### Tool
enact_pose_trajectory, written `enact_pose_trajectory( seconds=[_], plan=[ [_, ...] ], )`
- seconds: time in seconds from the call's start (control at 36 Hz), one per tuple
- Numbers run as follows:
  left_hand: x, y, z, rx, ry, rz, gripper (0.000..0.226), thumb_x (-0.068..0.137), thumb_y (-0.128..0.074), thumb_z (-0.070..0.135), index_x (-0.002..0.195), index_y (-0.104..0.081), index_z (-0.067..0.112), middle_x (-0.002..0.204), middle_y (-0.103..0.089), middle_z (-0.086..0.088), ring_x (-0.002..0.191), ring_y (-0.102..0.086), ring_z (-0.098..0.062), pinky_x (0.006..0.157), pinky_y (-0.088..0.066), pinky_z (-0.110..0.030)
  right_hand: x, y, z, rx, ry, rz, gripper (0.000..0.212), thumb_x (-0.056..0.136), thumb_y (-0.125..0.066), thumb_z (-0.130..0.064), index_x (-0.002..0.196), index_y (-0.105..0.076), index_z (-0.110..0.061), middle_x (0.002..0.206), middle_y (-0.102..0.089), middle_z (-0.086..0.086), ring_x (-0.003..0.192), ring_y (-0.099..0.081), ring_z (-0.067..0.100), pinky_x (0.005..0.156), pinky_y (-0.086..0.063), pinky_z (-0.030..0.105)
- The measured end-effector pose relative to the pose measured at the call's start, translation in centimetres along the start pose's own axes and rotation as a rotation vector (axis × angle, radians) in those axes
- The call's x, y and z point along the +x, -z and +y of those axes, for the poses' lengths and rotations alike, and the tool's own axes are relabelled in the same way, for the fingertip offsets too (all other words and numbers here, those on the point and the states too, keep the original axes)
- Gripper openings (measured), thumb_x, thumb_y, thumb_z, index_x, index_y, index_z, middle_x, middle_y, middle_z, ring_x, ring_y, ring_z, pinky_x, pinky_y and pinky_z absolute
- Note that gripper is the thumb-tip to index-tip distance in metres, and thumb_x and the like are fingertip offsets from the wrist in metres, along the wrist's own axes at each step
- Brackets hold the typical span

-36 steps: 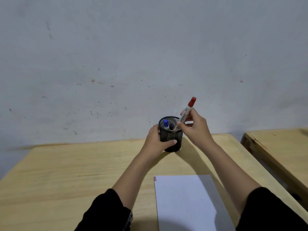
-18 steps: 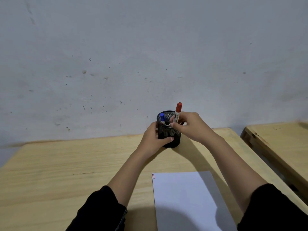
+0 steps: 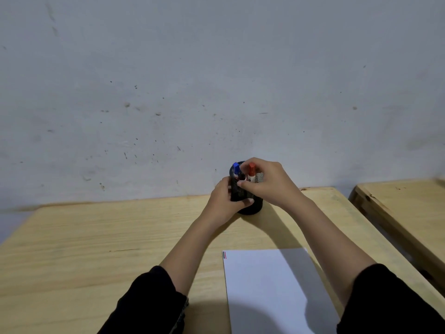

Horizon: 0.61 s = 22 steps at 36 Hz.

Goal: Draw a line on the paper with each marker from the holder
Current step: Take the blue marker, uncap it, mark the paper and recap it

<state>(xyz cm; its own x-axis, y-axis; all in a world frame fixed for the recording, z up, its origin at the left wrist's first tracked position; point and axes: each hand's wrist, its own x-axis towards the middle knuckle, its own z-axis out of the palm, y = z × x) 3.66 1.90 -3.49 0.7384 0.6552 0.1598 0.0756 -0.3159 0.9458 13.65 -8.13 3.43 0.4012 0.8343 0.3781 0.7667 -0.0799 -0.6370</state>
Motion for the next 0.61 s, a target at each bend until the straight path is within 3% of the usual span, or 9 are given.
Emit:
enact_pose_trajectory(
  seconds=[0.06, 0.17, 0.33, 0.5, 0.61],
  plan=[
    [0.1, 0.0, -0.1, 0.015, 0.006, 0.000, 0.054, 0.071, -0.079, 0.020, 0.116, -0.049, 0.022, 0.113, -0.063, 0.002, 0.106, -0.063, -0.016, 0.088, -0.053, -0.029, 0.4, -0.4, -0.3, -0.001, -0.005, 0.001, 0.024, 0.075, -0.073, -0.021, 0.097, -0.064, -0.018, 0.084, -0.062, -0.007, 0.075, -0.056, 0.006, 0.065, -0.042, 0.016],
    [0.2, 0.0, -0.2, 0.040, 0.016, 0.007, 0.059, 0.068, -0.080, 0.025, 0.119, -0.050, 0.020, 0.115, -0.062, 0.002, 0.107, -0.062, -0.017, 0.092, -0.053, -0.038, 1.1, -1.2, -0.4, 0.006, -0.043, 0.038, 0.020, 0.075, -0.071, -0.019, 0.094, -0.067, -0.015, 0.086, -0.066, 0.001, 0.079, -0.059, 0.016, 0.069, -0.046, 0.023],
    [0.1, -0.3, -0.4, 0.098, 0.001, 0.043, 0.064, 0.057, -0.077, 0.045, 0.114, -0.053, 0.030, 0.113, -0.059, 0.001, 0.110, -0.059, -0.017, 0.092, -0.053, -0.042, 1.0, -1.6, -0.5, 0.048, -0.052, 0.104, 0.011, 0.076, -0.068, -0.015, 0.087, -0.067, -0.014, 0.078, -0.064, -0.002, 0.073, -0.058, 0.014, 0.063, -0.044, 0.016],
    [0.0, -0.6, -0.9, 0.119, -0.004, 0.056, 0.061, 0.059, -0.077, 0.050, 0.112, -0.053, 0.032, 0.112, -0.058, -0.003, 0.105, -0.061, -0.016, 0.090, -0.054, -0.041, 0.2, -0.8, -1.5, 0.139, 0.000, 0.187, 0.006, 0.076, -0.067, -0.013, 0.081, -0.065, -0.016, 0.073, -0.063, -0.003, 0.067, -0.056, 0.006, 0.061, -0.041, 0.008],
    [-0.3, -0.8, -0.7, 0.148, 0.000, 0.072, 0.052, 0.062, -0.074, 0.047, 0.109, -0.054, 0.034, 0.111, -0.060, -0.003, 0.108, -0.060, -0.018, 0.092, -0.052, -0.042, -0.3, 0.2, -2.6, 0.227, 0.057, 0.271, 0.008, 0.077, -0.066, -0.011, 0.081, -0.064, -0.018, 0.076, -0.065, -0.005, 0.075, -0.062, 0.006, 0.071, -0.046, 0.009]
  ],
)
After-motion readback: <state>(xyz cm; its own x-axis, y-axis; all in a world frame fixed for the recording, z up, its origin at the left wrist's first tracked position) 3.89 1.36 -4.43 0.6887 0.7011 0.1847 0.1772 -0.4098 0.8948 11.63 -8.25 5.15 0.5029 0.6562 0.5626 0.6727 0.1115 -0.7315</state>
